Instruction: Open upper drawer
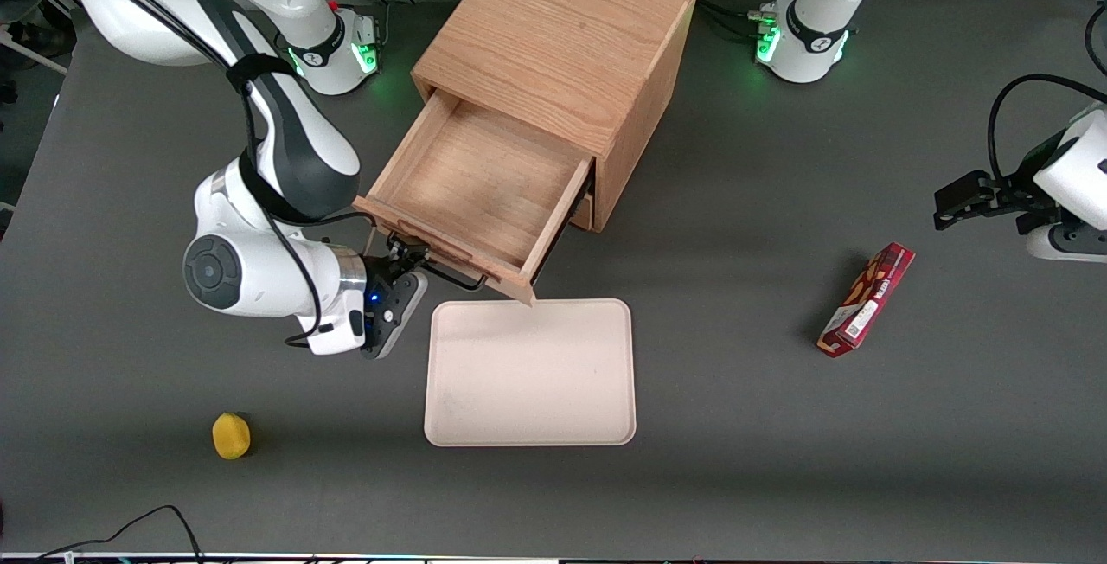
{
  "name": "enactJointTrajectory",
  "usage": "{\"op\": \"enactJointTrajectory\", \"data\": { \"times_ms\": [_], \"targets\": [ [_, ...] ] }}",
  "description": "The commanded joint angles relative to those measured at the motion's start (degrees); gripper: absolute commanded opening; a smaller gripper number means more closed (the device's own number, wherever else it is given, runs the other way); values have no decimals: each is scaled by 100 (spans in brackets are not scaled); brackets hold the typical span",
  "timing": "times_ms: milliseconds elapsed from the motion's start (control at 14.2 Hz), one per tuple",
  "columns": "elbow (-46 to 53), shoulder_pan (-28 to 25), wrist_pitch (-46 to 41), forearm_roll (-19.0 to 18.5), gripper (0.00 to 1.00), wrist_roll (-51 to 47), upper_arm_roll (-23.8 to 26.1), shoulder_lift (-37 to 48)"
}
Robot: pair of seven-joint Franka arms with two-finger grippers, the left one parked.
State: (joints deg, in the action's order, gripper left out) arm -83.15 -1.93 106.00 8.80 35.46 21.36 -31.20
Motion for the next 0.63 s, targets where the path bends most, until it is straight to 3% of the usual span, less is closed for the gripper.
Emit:
{"op": "enactJointTrajectory", "data": {
  "times_ms": [0, 561],
  "targets": [
    [474, -35, -238, -124, 100, 346, -184, -237],
    [1581, -44, -1581, -72, 100, 339, -246, -229]
  ]
}}
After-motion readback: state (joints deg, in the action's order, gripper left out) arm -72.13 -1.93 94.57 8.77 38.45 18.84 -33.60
